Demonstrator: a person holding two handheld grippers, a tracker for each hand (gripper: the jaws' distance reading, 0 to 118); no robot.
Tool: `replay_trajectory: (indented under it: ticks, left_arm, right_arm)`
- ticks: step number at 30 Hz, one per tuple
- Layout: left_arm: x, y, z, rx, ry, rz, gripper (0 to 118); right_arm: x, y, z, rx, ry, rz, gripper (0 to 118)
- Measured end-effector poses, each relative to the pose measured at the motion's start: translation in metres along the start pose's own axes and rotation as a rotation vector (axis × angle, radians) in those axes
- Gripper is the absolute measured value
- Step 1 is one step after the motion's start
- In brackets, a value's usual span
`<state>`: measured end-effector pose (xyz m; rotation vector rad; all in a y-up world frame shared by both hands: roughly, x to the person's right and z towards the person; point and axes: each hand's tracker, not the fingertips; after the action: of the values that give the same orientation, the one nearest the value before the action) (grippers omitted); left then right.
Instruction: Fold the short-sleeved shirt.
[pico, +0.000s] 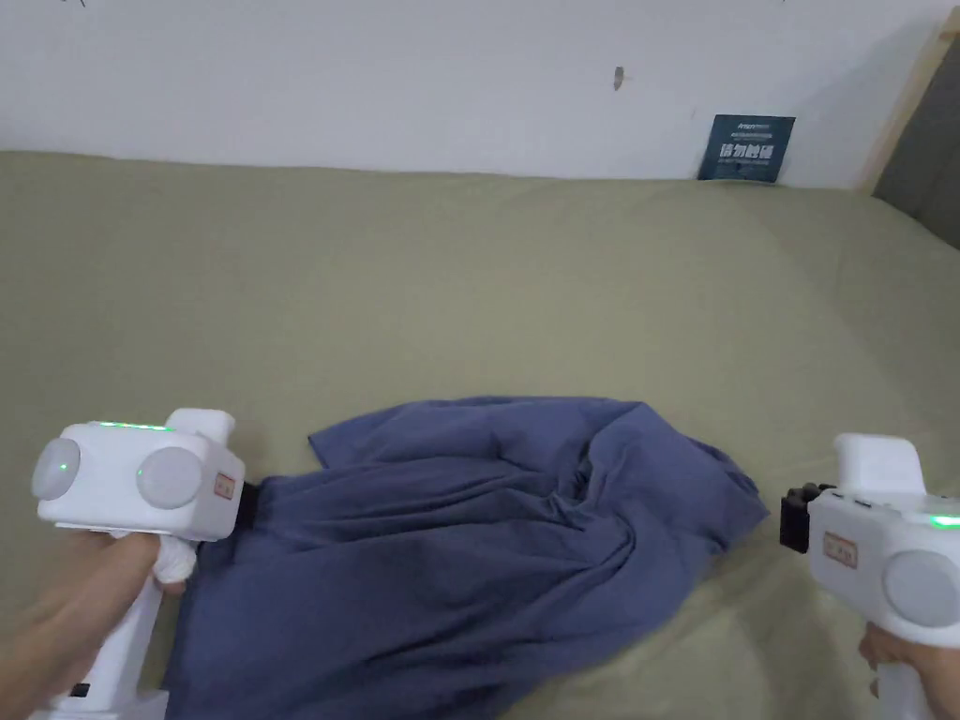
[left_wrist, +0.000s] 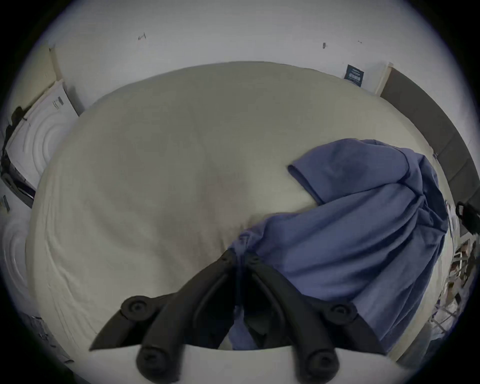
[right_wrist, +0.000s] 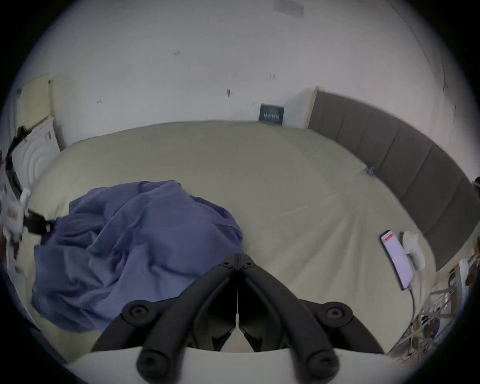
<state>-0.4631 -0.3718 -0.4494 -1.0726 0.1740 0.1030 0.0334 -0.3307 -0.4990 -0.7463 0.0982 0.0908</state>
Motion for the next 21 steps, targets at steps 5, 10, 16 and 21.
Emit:
replay_trajectory:
  ticks: [5, 10, 16, 21]
  left_arm:
    - [0.008, -0.002, -0.004, 0.009, 0.028, -0.025, 4]
    - [-0.003, -0.002, -0.008, 0.01, -0.014, 0.024, 4]
    - [-0.004, -0.004, -0.008, 0.023, -0.022, 0.042, 4]
    - [-0.016, 0.0, 0.03, 0.07, 0.007, 0.047, 4]
  right_arm:
    - [0.016, 0.027, -0.06, -0.174, 0.163, -0.138, 35]
    - [0.013, 0.018, -0.103, -0.263, 0.065, -0.088, 94]
    - [-0.009, 0.007, -0.085, -0.232, 0.062, -0.002, 87]
    - [-0.007, 0.024, -0.043, -0.159, 0.124, 0.115, 6]
